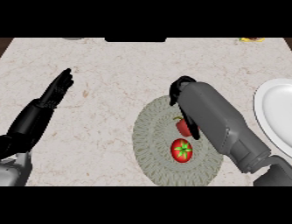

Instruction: Pick the bell pepper from the placemat and place it in the plate

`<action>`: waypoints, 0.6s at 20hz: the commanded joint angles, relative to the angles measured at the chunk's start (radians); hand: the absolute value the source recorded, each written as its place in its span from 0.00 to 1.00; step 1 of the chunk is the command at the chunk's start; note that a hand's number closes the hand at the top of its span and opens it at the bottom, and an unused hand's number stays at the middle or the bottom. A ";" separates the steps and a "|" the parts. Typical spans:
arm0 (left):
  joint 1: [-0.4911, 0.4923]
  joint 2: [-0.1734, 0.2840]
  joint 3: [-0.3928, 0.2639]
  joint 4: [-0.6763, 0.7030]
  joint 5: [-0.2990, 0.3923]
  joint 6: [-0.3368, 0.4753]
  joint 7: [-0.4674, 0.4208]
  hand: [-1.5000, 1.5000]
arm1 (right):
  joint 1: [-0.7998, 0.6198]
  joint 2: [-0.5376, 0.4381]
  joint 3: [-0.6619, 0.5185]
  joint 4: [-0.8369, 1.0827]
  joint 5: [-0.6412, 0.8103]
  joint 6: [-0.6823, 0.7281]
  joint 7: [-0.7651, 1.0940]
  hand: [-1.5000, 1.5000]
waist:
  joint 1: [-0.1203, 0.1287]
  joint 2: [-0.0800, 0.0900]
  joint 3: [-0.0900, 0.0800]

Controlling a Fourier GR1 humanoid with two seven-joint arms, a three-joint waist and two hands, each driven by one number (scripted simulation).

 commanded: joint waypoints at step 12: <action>-0.034 -0.016 0.044 0.022 0.005 -0.042 0.024 0.50 | 0.189 -0.087 0.114 -0.243 0.113 0.019 -0.226 1.00 | 0.008 0.025 0.007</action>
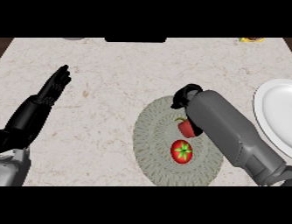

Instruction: Pick the bell pepper from the placemat and place it in the plate

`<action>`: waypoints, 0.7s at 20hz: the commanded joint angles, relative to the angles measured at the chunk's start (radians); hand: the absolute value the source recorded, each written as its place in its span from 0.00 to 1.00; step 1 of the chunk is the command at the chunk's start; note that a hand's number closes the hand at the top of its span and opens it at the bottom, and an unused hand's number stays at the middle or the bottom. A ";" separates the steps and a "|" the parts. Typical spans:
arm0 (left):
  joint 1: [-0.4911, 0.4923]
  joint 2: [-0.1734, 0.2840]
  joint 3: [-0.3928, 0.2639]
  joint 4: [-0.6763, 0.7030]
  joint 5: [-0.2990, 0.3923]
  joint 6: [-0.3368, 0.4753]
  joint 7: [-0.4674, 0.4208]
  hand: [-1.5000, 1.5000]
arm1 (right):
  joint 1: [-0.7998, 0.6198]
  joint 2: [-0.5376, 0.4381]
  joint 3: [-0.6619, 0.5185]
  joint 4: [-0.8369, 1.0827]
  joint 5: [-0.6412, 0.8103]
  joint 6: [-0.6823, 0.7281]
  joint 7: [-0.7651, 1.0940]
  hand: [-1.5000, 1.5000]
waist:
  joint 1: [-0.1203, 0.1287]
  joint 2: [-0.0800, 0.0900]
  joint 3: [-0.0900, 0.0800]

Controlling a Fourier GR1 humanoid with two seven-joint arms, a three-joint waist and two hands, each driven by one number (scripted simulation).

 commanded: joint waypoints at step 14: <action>0.072 0.005 0.041 -0.010 -0.009 0.024 -0.003 0.50 | 0.417 0.081 0.135 -0.622 0.481 -1.001 0.505 1.00 | -0.082 -0.009 0.008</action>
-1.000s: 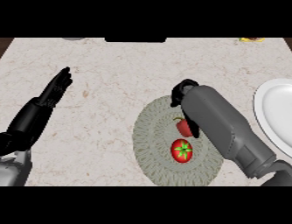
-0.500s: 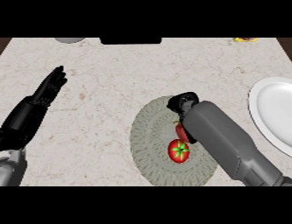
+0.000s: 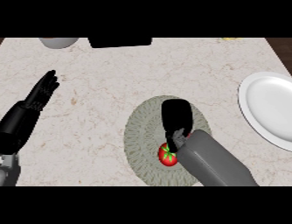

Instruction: Pick the bell pepper from the placemat and place it in the plate

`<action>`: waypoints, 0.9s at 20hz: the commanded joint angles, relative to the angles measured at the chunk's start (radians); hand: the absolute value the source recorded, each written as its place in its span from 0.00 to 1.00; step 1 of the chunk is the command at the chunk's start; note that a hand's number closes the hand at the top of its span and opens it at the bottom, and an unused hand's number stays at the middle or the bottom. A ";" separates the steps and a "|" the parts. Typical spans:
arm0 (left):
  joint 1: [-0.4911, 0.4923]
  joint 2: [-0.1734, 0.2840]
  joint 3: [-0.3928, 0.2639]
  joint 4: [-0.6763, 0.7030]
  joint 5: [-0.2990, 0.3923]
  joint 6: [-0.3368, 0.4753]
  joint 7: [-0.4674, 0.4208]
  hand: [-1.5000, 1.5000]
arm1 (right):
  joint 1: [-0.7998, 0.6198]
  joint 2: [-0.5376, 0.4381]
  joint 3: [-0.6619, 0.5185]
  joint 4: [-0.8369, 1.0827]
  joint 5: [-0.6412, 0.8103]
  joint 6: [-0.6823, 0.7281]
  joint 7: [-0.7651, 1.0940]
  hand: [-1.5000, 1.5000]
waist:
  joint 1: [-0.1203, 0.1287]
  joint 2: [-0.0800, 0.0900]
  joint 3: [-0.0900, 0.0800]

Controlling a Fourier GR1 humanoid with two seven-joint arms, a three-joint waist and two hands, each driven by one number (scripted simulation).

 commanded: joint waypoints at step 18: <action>-0.034 -0.016 -0.009 -0.048 0.005 -0.040 0.037 0.50 | 0.504 -0.199 0.116 -1.088 0.614 0.006 0.376 1.00 | 0.054 0.040 0.004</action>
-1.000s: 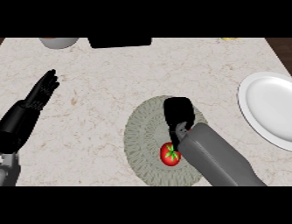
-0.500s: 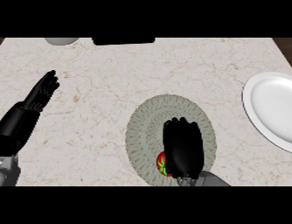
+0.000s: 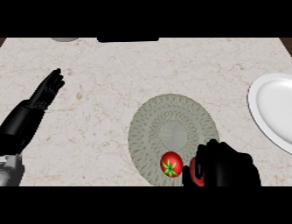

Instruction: Pick the bell pepper from the placemat and place it in the plate

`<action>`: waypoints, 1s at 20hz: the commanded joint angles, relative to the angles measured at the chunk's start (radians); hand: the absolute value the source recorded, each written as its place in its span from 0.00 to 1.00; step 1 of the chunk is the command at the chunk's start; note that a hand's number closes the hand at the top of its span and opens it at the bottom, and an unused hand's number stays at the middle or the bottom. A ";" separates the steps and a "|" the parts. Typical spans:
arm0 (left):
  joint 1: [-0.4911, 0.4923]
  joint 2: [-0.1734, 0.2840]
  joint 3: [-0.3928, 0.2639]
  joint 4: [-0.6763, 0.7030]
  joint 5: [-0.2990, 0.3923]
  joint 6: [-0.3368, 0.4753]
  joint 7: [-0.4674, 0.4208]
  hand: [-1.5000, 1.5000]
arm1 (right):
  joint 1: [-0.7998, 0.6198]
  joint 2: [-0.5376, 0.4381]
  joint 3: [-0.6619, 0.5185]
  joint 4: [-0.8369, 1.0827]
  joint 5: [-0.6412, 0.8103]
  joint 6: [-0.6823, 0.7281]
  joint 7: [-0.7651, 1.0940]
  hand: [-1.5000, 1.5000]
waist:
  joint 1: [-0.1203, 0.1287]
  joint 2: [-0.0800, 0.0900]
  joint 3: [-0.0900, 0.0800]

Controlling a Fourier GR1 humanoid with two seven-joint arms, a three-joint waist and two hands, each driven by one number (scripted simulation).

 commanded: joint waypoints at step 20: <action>-0.083 -0.067 0.024 0.100 -0.065 -0.032 -0.047 0.50 | 0.086 -0.113 -0.779 0.255 -0.225 -0.361 -0.442 1.00 | 0.035 0.016 0.002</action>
